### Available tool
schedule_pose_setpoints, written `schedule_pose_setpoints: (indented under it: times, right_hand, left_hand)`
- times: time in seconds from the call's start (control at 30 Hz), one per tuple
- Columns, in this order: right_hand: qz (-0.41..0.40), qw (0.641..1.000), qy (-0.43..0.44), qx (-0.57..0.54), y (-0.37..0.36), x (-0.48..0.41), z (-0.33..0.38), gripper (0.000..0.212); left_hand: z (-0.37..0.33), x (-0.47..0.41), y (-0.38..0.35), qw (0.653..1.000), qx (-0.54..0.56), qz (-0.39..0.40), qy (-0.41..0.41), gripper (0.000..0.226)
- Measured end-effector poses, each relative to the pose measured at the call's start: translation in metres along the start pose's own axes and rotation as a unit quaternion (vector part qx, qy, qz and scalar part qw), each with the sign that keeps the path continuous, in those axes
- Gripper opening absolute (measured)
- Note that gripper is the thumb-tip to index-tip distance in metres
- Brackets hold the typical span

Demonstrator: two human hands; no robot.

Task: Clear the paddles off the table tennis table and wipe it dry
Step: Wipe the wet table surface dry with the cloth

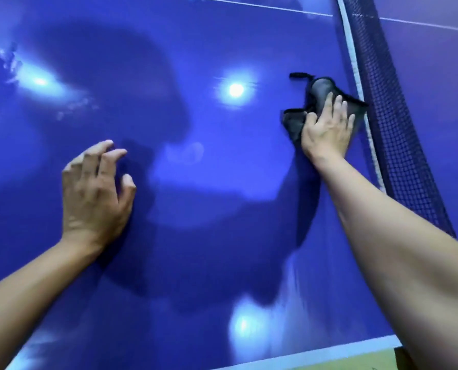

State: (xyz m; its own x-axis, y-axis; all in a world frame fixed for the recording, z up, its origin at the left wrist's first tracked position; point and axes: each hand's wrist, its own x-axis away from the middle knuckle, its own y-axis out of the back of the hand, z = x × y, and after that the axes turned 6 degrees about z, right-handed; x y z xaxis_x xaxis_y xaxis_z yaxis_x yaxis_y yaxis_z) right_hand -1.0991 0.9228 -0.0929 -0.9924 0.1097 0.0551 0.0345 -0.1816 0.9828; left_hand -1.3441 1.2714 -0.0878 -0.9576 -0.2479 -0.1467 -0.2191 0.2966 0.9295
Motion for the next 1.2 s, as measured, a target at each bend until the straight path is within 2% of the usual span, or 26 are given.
schedule_pose_setpoints:
  times: [0.1, 0.23, 0.33, 0.43, 0.57, 0.67, 0.77, 0.87, 0.97, 1.03, 1.1, 1.2]
  right_hand:
    - [0.009, 0.989, 0.145, 0.013, -0.021, 0.047, 0.094, 0.074]
    - [0.056, 0.949, 0.310, 0.001, -0.047, 0.139, 0.209, 0.073]
    - [0.088, 0.934, 0.345, 0.001, -0.051, 0.155, 0.227, 0.070]
    - [0.083, 0.932, 0.353, 0.004, -0.044, 0.141, 0.201, 0.068]
    - [0.024, 0.958, 0.282, -0.048, -0.033, 0.109, 0.115, 0.071]
    - [-0.002, 0.989, 0.143, -0.039, -0.018, 0.078, 0.021, 0.069]
    - [-0.019, 0.999, 0.020, -0.038, -0.005, 0.068, -0.048, 0.071]
    - [-0.025, 0.998, -0.038, -0.051, 0.001, 0.062, -0.059, 0.074]
    - [-0.030, 0.997, -0.047, -0.046, 0.002, 0.063, -0.050, 0.073]
    - [-0.035, 0.996, -0.061, -0.046, 0.000, 0.064, -0.051, 0.074]
    - [-0.050, 0.990, -0.118, -0.059, -0.002, 0.067, -0.042, 0.086]
    - [-0.072, 0.978, -0.180, -0.076, -0.007, 0.078, 0.003, 0.096]
  left_hand:
    - [-0.016, 0.043, -0.003, 0.999, 0.004, 0.038, 0.018, 0.048]
    - [-0.031, 0.061, -0.011, 0.997, -0.017, 0.068, 0.044, 0.058]
    - [-0.036, 0.060, -0.012, 0.996, -0.025, 0.069, 0.051, 0.059]
    - [-0.036, 0.059, -0.013, 0.996, -0.033, 0.072, 0.051, 0.059]
    - [-0.036, 0.061, -0.013, 0.995, -0.024, 0.076, 0.059, 0.060]
    - [-0.038, 0.060, -0.012, 0.994, -0.023, 0.081, 0.070, 0.060]
    - [-0.038, 0.061, -0.010, 0.993, -0.021, 0.088, 0.076, 0.059]
    - [-0.040, 0.061, -0.009, 0.991, -0.022, 0.095, 0.091, 0.059]
    - [-0.037, 0.062, -0.007, 0.991, -0.015, 0.103, 0.088, 0.061]
    - [-0.034, 0.062, -0.005, 0.991, 0.039, 0.103, 0.078, 0.063]
    - [-0.028, 0.061, 0.002, 0.983, 0.133, 0.100, 0.078, 0.063]
    - [-0.007, 0.068, 0.018, 0.968, 0.206, 0.129, 0.064, 0.064]
